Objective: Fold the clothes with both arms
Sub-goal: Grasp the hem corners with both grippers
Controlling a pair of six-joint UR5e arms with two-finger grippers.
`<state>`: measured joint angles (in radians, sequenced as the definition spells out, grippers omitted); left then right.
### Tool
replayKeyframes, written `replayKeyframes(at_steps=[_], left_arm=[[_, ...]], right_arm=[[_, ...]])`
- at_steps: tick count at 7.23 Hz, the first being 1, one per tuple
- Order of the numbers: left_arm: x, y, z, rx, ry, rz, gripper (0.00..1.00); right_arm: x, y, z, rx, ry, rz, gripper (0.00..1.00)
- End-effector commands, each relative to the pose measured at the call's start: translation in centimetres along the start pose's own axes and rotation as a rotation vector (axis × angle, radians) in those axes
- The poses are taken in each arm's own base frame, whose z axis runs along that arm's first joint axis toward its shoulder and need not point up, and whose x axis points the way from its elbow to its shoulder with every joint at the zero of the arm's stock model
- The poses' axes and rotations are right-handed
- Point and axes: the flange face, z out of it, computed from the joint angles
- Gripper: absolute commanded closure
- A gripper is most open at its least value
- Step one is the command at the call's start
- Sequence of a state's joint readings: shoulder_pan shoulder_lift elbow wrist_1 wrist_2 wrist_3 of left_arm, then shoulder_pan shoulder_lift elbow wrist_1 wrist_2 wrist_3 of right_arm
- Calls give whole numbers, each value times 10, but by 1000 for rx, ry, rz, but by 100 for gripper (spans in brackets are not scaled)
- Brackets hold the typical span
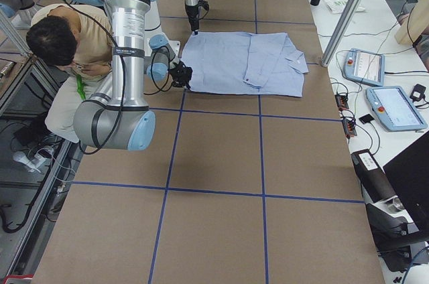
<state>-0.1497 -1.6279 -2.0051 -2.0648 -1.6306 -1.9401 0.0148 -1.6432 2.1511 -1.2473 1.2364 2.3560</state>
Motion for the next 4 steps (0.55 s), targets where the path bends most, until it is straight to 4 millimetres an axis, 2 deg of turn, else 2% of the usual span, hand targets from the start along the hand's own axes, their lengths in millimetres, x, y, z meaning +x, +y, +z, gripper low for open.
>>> replayKeyframes(at_steps=[1, 2, 3, 4], left_arm=[[-1, 2, 1, -1, -1, -12, 66], [-2, 4, 1, -5, -3, -28, 94], [-1, 4, -1, -6, 0, -28, 100], [-1, 3, 0, -4, -2, -30, 100]], right_arm=[[1, 0, 1, 0, 1, 1, 100], [1, 0, 1, 0, 1, 1, 100], [1, 0, 1, 0, 1, 1, 100], [1, 0, 1, 1, 2, 0, 100]])
